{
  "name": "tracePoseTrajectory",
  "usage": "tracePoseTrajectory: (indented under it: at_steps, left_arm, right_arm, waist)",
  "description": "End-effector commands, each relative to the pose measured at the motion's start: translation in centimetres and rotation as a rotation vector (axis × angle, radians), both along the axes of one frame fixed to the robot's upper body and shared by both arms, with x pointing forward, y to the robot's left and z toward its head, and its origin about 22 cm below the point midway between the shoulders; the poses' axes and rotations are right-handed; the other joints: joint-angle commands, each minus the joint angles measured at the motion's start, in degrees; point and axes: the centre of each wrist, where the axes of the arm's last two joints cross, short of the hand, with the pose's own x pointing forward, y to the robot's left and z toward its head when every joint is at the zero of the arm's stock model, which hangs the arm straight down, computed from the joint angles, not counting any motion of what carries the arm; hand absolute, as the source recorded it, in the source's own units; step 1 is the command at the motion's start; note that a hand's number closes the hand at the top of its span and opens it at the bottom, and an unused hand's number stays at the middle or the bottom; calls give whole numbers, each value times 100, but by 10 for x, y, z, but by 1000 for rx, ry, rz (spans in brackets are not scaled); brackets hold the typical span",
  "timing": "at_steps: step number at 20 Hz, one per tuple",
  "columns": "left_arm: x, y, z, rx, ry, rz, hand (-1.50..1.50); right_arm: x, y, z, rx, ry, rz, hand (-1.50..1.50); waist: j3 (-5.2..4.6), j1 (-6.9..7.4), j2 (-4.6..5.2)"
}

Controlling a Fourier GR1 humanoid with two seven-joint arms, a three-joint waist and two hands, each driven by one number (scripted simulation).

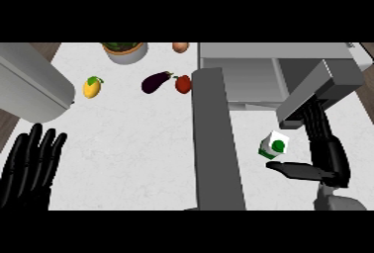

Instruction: Pick up the milk, place it into the microwave and close the microwave

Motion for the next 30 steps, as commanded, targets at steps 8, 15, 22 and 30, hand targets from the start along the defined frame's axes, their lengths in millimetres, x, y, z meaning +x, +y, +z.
tracePoseTrajectory:
  at_steps: [8, 15, 22, 30]
  left_arm:
    - [-9, -16, 0, 21, 3, 6, -150]
    - [-14, -7, 7, 9, -20, 3, -150]
    - [-13, -17, -2, 1, 18, -7, -150]
    - [-13, -2, 8, -7, -22, 12, -150]
  right_arm:
    - [-8, -10, -78, -10, 40, -25, -150]
    - [2, -5, -110, 66, 47, -4, -150]
    - [6, -25, -125, 64, 43, -37, -150]
    - [-11, -30, -141, -37, 31, 93, 150]
  waist:
    - [1, 8, 6]
    - [2, 29, 8]
    - [3, 35, 11]
    - [16, 128, 55]
